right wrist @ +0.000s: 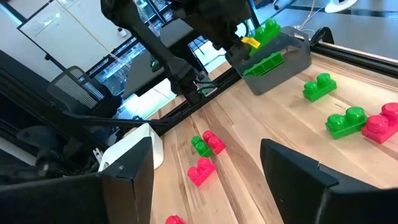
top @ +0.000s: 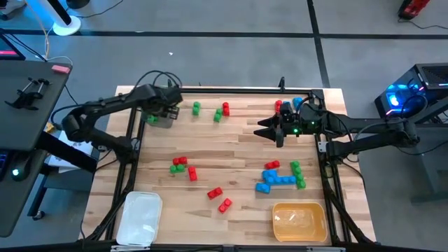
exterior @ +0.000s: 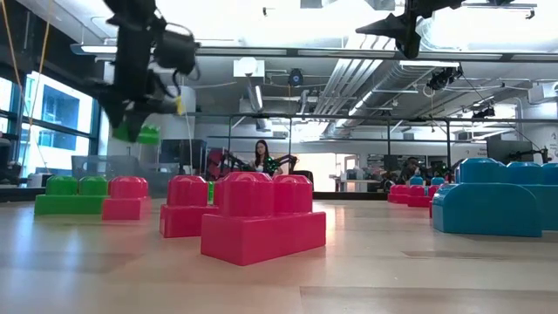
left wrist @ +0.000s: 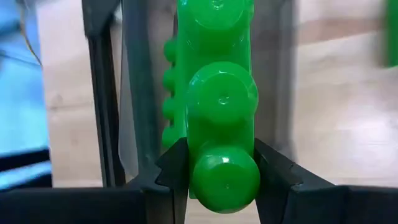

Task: Sort blocks
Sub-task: Put the green game piece into the black bin

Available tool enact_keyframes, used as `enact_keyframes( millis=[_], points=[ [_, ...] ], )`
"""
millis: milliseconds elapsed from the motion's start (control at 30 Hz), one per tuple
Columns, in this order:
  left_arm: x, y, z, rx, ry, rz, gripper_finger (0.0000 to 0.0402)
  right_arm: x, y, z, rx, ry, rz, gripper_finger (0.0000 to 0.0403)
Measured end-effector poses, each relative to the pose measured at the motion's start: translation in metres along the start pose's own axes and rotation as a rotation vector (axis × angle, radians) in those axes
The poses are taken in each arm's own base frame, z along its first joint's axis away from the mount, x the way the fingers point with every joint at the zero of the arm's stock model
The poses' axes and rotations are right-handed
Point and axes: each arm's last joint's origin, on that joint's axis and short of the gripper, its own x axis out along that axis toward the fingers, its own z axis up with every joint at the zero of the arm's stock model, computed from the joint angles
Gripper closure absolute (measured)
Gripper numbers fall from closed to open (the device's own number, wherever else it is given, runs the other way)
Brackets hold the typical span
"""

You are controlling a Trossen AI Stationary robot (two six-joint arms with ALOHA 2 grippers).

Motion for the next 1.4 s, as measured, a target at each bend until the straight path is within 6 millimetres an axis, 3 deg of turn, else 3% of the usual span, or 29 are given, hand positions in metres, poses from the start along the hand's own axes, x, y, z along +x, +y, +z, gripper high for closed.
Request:
enact_keyframes(
  millis=[233, 567, 700, 867, 1033, 1233, 1400],
  points=[
    [0.019, 0.005, 0.009, 0.052, 0.051, -0.058, 0.0272, 0.000, -0.001, 0.001, 0.001, -0.019, -0.028, 0.0179],
    [0.022, 0.011, 0.013, 0.101, 0.078, -0.079, 0.0208, 0.000, -0.001, 0.001, 0.008, -0.019, -0.028, 0.0179],
    [0.019, 0.006, 0.013, 0.068, 0.103, -0.185, 0.0203, 0.000, -0.001, 0.001, 0.008, -0.019, -0.028, 0.0179],
    [-0.003, -0.026, 0.015, 0.016, 0.001, -0.462, 0.0202, 0.000, -0.001, 0.001, 0.008, -0.019, -0.028, 0.0179],
    [-0.022, -0.065, 0.024, 0.038, -0.102, -0.472, 0.0202, 0.000, -0.001, 0.001, 0.009, -0.020, -0.028, 0.0179],
    [-0.019, -0.119, 0.047, 0.230, -0.056, -0.471, 0.0202, 0.000, -0.001, 0.001, 0.009, -0.024, -0.029, 0.0179],
    [-0.052, -0.171, 0.051, 0.520, -0.167, -0.638, 0.0202, -0.005, 0.007, 0.010, 0.060, -0.089, 0.081, 0.0179]
  ],
)
